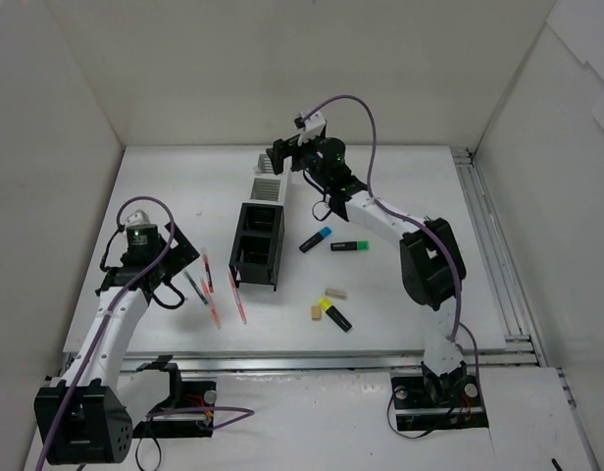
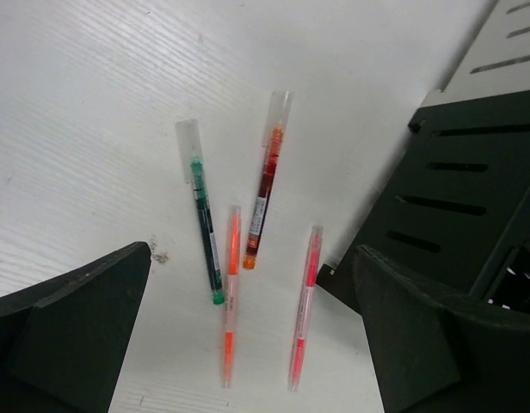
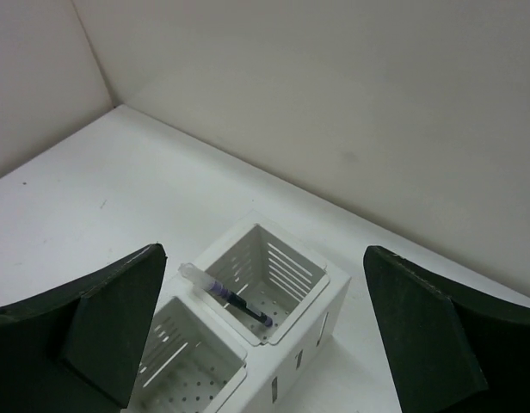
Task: Sort the stationery into containers
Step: Place the pen in the storage box, then pick up the pen from the center of the board.
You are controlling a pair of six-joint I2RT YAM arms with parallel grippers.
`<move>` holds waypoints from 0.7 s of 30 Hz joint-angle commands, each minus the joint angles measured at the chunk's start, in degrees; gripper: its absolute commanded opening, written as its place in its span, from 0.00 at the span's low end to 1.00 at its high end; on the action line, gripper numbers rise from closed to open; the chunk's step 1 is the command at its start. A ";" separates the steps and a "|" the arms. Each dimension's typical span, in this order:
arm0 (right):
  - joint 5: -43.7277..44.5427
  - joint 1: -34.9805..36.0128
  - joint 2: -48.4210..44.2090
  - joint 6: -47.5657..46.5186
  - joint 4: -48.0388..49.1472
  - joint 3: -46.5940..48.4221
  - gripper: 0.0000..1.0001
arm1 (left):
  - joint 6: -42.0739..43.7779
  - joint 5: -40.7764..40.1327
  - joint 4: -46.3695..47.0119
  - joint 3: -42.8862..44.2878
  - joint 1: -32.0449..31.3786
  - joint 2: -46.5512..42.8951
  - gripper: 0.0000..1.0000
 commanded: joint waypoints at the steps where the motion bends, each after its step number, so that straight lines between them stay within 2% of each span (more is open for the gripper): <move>1: -0.02 0.04 -13.24 -0.05 5.59 -3.25 0.98 | -2.63 -1.71 -0.29 0.74 1.57 1.06 1.00; 5: -0.55 0.13 -21.95 0.47 5.68 -11.95 0.98 | -3.60 -4.43 -0.29 1.53 3.85 4.04 0.99; 8: 2.43 0.92 -30.02 0.48 5.68 -21.70 0.98 | -5.35 -4.71 -1.16 3.20 4.39 7.98 0.99; 11: 9.28 2.06 -37.93 -0.05 5.59 -31.81 0.98 | -6.93 -3.65 -1.17 4.70 4.39 12.55 0.99; 12: 14.61 2.33 -39.54 0.21 5.50 -36.18 0.98 | -7.37 -3.56 -1.00 5.22 4.39 13.62 0.96; 15: 20.35 3.03 -46.57 1.52 5.50 -44.18 0.98 | -9.22 -3.82 -0.21 5.93 4.39 17.14 0.91; 21: 26.69 3.47 -58.00 3.55 0.95 -53.09 0.98 | -13.35 -9.36 -0.47 8.65 3.59 23.55 0.83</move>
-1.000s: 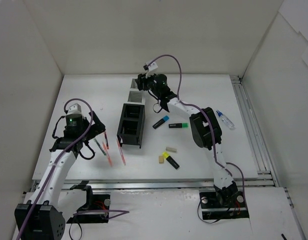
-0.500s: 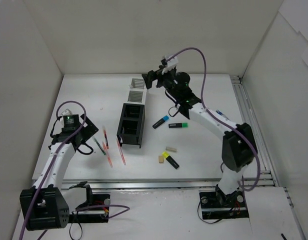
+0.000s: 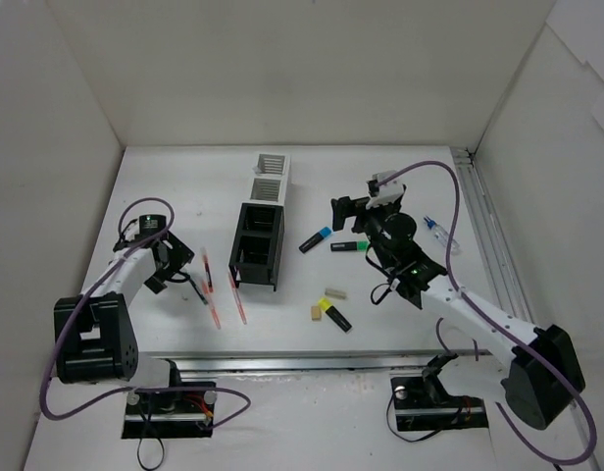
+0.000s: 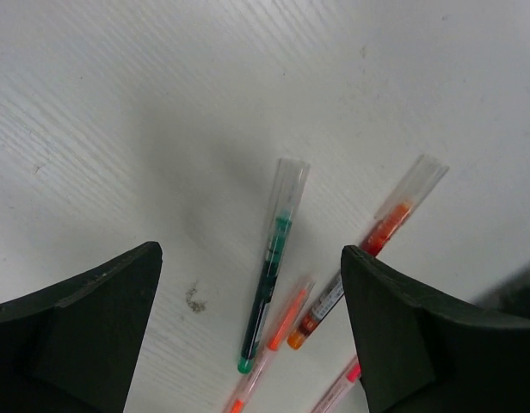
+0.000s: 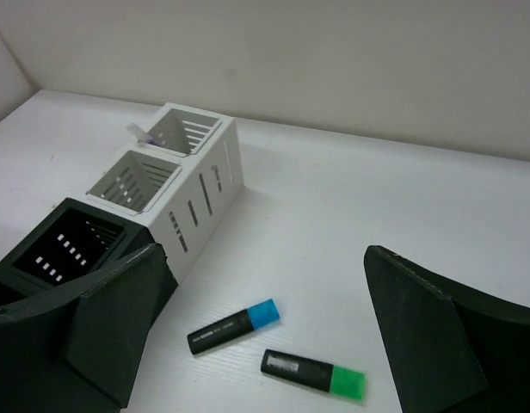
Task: Sort the stationery into containers
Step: Pick up the pen from the center of the board.
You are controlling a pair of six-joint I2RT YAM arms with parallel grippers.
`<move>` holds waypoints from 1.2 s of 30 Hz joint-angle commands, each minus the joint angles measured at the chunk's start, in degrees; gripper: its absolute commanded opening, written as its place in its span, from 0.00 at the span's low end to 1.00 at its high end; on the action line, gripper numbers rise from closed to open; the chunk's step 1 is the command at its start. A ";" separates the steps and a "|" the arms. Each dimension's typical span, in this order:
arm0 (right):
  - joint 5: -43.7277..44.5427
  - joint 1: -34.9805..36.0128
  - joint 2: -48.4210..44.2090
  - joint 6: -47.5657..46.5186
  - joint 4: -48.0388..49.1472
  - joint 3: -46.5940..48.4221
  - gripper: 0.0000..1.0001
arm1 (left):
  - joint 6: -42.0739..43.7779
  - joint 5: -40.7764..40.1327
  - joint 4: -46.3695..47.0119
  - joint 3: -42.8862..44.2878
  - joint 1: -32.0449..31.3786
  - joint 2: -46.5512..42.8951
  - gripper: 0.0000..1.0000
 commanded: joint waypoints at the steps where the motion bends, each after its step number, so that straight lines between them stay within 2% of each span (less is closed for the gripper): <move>1: 7.33 0.48 -7.29 2.00 0.68 -1.21 0.98 | -3.45 -4.01 1.32 4.85 -0.43 3.27 0.80; 3: 8.38 0.57 -8.98 2.53 -3.79 -1.56 0.98 | -4.33 -4.62 1.24 6.86 -1.04 5.56 0.73; 7: 11.64 0.83 -12.49 2.44 -13.38 -0.51 0.98 | -5.03 -4.89 0.10 10.21 -1.57 12.76 0.70; 11: 15.86 1.09 -15.57 2.18 -18.76 -0.68 0.98 | -6.26 -4.61 -1.56 11.79 -2.18 16.29 0.56; 13: 17.53 1.09 -17.50 1.74 -19.99 -1.39 0.98 | -6.88 -5.59 -2.45 12.06 -2.71 16.47 0.51; 17: 20.69 1.09 -19.70 1.65 -21.84 -1.56 0.98 | -7.50 -5.41 -2.45 10.92 -3.23 15.68 0.33; 25: 25.62 1.01 -23.12 2.70 -24.74 -2.27 0.98 | -7.85 -6.29 -3.95 8.02 -3.77 13.49 0.18; 26: 26.23 1.01 -23.48 2.70 -24.91 -2.35 0.98 | -7.94 -6.38 -3.95 7.67 -3.77 13.14 0.11; 29: 27.02 1.01 -25.15 3.06 -25.27 -2.97 0.98 | -7.85 -6.90 -4.03 6.35 -3.77 11.82 0.00; 36: 25.62 1.01 -28.40 2.36 -27.11 -3.41 0.98 | -5.92 -11.39 -7.46 10.21 -3.77 6.38 0.00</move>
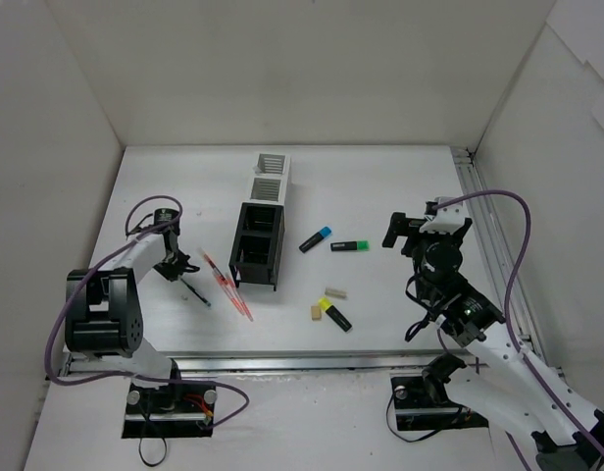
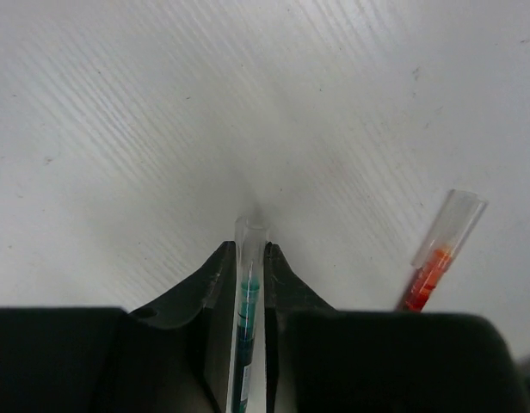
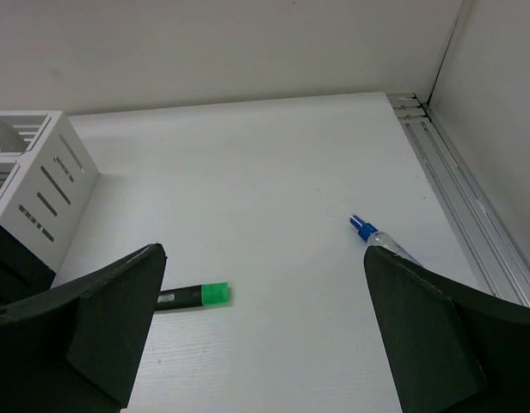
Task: Sort the stationery into containers
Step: Pick up the pen from the center of the board, then place the pen in the storage box.
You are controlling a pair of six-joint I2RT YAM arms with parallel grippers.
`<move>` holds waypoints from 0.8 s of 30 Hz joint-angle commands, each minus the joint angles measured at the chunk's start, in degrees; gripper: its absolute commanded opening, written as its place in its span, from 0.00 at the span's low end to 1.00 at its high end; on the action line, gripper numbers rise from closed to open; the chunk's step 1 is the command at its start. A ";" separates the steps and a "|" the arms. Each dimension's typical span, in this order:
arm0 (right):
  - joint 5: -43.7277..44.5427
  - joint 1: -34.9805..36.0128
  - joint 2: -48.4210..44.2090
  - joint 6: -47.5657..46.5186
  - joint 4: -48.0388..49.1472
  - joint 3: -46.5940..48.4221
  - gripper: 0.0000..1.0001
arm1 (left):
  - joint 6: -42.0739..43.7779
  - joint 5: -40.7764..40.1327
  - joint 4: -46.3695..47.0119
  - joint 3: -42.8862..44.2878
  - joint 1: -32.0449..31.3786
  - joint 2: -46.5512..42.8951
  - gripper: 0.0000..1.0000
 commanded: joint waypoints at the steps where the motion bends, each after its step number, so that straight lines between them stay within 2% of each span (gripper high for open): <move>1: 1.03 0.35 -1.95 0.15 2.07 -0.11 0.98 | 2.58 -3.89 -2.11 3.98 -0.36 -7.61 0.00; 3: -0.81 0.26 -3.10 -1.17 2.68 -0.90 0.98 | 5.04 -3.81 -0.79 5.48 -0.36 -10.95 0.00; 6: -3.10 0.44 -4.51 -3.63 5.22 -2.57 0.98 | 14.25 -1.88 6.30 7.84 -0.36 -15.35 0.00; 9: -5.29 0.35 -4.69 -6.96 8.39 -3.97 0.98 | 19.63 0.67 11.94 10.57 -2.46 -17.82 0.00; 12: -13.10 0.35 -3.38 -12.67 13.22 -5.12 0.98 | 28.94 7.95 24.74 11.63 -5.10 -21.16 0.00; 13: -15.38 0.35 -2.76 -13.90 14.01 -5.03 0.98 | 31.40 15.80 27.75 11.81 -5.71 -21.86 0.00; 14: -19.24 0.26 -2.06 -15.40 14.98 -4.34 0.98 | 36.04 18.67 29.69 11.72 -6.94 -22.13 0.00; 15: -20.49 0.35 -0.49 -15.93 15.07 -3.89 0.98 | 37.30 19.91 35.54 11.64 -7.73 -22.92 0.00; 19: -21.03 0.44 2.25 -15.59 15.60 -2.22 0.98 | 44.16 24.30 47.35 12.25 -10.37 -21.35 0.00; 22: -20.95 0.35 2.69 -15.85 16.39 -2.31 0.98 | 44.43 25.19 51.16 17.24 -10.90 -15.82 0.00; 24: -20.16 0.44 2.69 -16.46 16.92 -2.57 0.98 | 43.91 24.76 51.16 24.09 -12.22 -10.03 0.00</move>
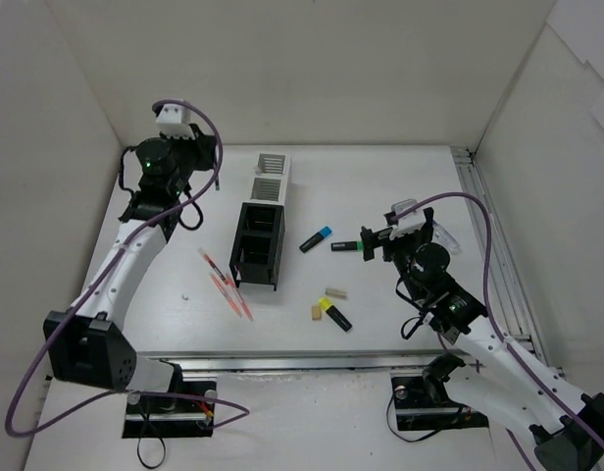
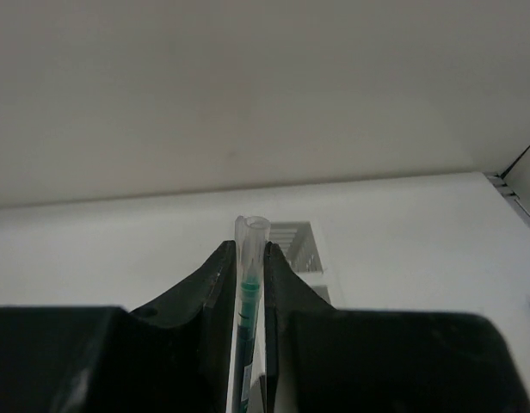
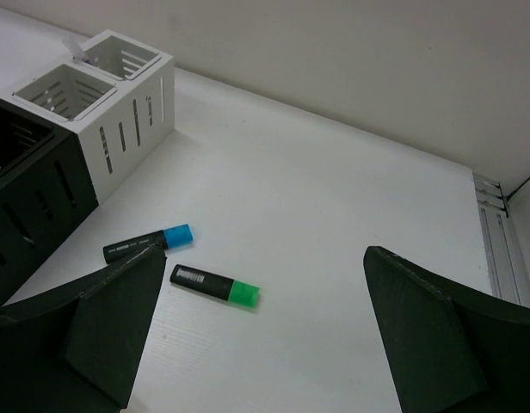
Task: Sort the stationery into containers
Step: Place the pen in the storage box.
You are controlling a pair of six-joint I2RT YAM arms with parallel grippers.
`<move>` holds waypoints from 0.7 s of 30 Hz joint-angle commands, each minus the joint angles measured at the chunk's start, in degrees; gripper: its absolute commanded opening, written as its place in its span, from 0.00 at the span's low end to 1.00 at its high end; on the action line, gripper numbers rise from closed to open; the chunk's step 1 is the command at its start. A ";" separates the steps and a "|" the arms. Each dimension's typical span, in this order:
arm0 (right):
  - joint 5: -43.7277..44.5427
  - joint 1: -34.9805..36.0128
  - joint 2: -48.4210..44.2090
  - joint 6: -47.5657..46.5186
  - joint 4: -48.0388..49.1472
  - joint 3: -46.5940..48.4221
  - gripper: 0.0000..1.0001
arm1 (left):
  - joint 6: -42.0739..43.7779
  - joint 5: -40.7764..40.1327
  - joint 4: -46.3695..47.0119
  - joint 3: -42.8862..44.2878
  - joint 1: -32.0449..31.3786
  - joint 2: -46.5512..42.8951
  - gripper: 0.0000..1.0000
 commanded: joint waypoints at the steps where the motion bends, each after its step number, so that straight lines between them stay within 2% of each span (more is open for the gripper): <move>1: 0.47 0.35 -0.21 -2.41 7.94 2.28 0.98 | 3.23 2.99 10.55 11.88 -0.94 6.68 0.00; 6: 3.03 0.00 0.66 -3.91 9.17 1.66 0.98 | 2.26 2.64 14.14 23.60 -2.34 19.68 0.00; 9: 5.14 -0.35 1.72 -5.49 9.26 1.93 0.98 | 2.87 -0.70 16.51 29.49 -4.10 26.29 0.00; 14: 7.51 -0.79 2.69 -7.60 9.17 1.93 0.98 | 0.69 -2.81 15.82 42.23 -5.34 38.23 0.00; 18: 9.18 -0.88 2.87 -7.95 9.26 1.75 0.98 | 0.32 -4.82 17.40 45.67 -7.35 42.82 0.00; 21: 10.06 -1.14 2.60 -8.04 9.26 1.23 0.98 | 1.47 -7.11 20.46 42.61 -8.85 43.27 0.00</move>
